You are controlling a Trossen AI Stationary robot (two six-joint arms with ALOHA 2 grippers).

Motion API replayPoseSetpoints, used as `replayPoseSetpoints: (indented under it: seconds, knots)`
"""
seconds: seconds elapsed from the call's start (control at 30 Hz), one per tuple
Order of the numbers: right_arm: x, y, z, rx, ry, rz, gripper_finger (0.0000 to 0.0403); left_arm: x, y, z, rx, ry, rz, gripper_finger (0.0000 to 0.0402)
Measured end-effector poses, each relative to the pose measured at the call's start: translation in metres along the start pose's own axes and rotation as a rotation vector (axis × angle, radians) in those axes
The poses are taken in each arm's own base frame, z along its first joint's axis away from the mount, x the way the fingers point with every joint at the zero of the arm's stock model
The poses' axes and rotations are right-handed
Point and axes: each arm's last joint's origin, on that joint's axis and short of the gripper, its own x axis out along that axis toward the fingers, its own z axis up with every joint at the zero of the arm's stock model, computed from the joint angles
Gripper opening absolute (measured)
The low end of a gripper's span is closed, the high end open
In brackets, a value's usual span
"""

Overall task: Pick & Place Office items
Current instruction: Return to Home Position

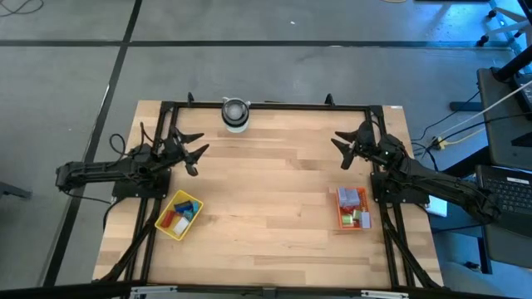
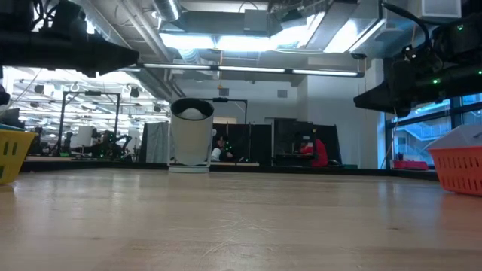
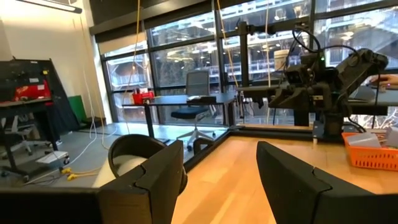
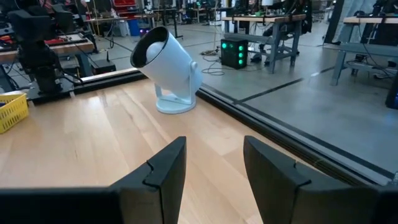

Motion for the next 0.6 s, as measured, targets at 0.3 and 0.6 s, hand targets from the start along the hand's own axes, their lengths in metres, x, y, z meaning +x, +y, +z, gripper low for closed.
replayPoseSetpoints:
  seconds: [0.3,0.6]
  knots:
    - [0.0,0.0005,-0.0001,-0.04,0.002,0.019,0.0162,-0.0002,-0.003,-0.0043,0.0,0.027,-0.086,0.02]
    - [-0.0001,0.0002,-0.0056,-0.055,0.025,0.019,0.0162,-0.0007,-0.0049,-0.01,-0.021,0.081,-0.134,0.02]
